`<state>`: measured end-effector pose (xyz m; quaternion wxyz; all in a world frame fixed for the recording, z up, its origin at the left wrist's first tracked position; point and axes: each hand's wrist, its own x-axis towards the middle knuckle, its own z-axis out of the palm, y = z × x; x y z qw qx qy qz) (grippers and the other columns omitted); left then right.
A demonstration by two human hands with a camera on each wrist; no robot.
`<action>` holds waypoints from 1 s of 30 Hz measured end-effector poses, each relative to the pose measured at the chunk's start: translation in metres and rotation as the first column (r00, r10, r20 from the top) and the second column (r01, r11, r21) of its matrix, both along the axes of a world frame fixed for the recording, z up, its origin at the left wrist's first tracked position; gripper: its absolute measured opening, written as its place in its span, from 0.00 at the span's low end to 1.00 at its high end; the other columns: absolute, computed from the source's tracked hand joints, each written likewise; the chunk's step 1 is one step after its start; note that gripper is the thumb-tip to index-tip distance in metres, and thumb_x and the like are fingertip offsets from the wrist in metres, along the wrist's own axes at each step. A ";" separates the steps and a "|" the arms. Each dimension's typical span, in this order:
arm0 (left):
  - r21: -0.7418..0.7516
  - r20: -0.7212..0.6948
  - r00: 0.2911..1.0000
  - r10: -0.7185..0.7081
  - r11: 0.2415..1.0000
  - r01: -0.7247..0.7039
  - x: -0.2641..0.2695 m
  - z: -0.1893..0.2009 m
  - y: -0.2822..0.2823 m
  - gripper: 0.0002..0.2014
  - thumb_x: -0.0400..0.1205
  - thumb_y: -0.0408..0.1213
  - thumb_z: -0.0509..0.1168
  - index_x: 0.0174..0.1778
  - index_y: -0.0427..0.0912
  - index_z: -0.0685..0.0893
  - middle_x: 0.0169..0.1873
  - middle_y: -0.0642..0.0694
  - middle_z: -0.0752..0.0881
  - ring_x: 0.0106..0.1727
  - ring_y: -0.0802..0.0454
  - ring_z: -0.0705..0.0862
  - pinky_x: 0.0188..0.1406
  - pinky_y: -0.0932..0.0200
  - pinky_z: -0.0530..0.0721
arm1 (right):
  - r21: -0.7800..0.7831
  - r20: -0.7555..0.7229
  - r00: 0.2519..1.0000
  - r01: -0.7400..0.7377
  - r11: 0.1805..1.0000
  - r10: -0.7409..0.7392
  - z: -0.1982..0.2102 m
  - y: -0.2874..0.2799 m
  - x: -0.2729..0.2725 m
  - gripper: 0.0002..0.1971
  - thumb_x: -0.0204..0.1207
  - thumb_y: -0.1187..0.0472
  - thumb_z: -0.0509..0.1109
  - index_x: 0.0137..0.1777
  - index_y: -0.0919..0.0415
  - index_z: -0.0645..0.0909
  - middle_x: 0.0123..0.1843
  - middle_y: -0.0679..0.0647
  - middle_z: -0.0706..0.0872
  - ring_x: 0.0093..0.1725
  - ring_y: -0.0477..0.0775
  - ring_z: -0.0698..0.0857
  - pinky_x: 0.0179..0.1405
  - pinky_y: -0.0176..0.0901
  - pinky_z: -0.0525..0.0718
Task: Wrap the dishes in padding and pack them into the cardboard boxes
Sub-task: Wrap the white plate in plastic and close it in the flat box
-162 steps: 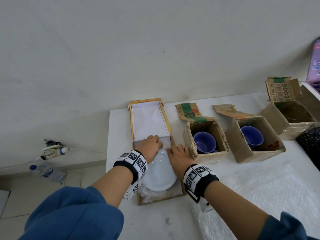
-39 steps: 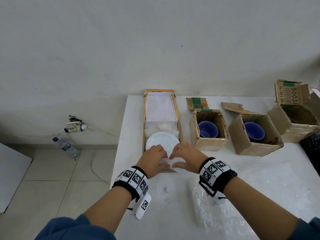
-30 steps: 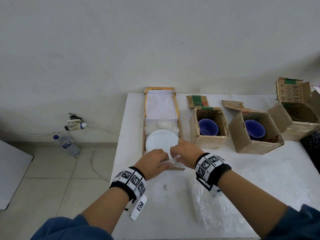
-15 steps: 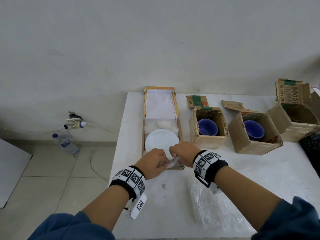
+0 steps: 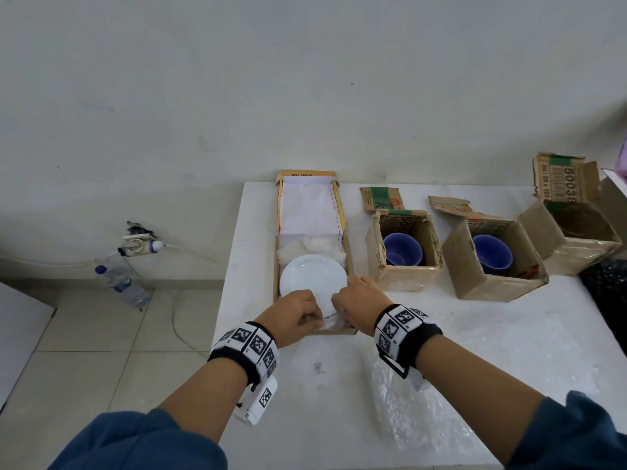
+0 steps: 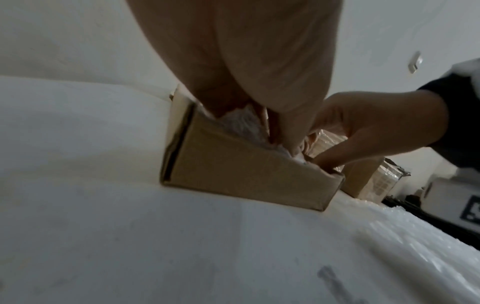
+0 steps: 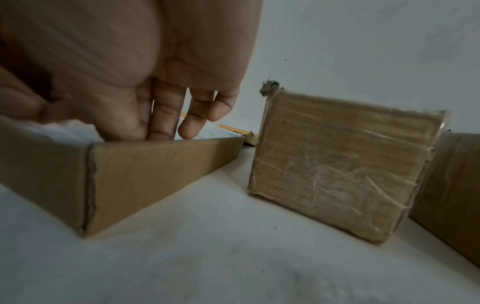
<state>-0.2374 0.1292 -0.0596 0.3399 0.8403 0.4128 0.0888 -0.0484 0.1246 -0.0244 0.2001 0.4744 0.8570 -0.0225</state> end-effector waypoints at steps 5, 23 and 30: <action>0.003 -0.100 0.995 -0.026 1.000 0.026 0.000 0.005 0.005 0.07 0.78 0.37 0.69 0.49 0.47 0.89 0.44 0.50 0.81 0.46 0.56 0.78 0.47 0.60 0.79 | 0.021 0.092 0.996 0.013 1.000 -0.015 -0.005 0.003 -0.011 0.09 0.80 0.63 0.61 0.55 0.58 0.81 0.52 0.55 0.85 0.62 0.61 0.74 0.59 0.52 0.70; 0.083 -0.189 0.982 -0.004 0.996 0.020 0.008 -0.004 0.000 0.12 0.82 0.38 0.59 0.54 0.49 0.88 0.40 0.50 0.77 0.45 0.49 0.80 0.44 0.52 0.79 | 0.059 -0.073 0.991 0.118 0.991 -0.114 -0.021 -0.012 -0.007 0.08 0.79 0.62 0.62 0.53 0.56 0.82 0.52 0.52 0.84 0.63 0.59 0.72 0.59 0.53 0.67; 0.168 -0.573 0.820 -0.008 0.978 0.127 0.042 0.034 0.003 0.16 0.83 0.44 0.55 0.51 0.44 0.88 0.51 0.44 0.82 0.53 0.44 0.80 0.46 0.54 0.76 | -0.162 -0.469 0.861 0.137 0.977 -0.199 0.014 -0.021 0.033 0.15 0.83 0.55 0.59 0.58 0.59 0.85 0.57 0.55 0.87 0.61 0.57 0.77 0.64 0.53 0.73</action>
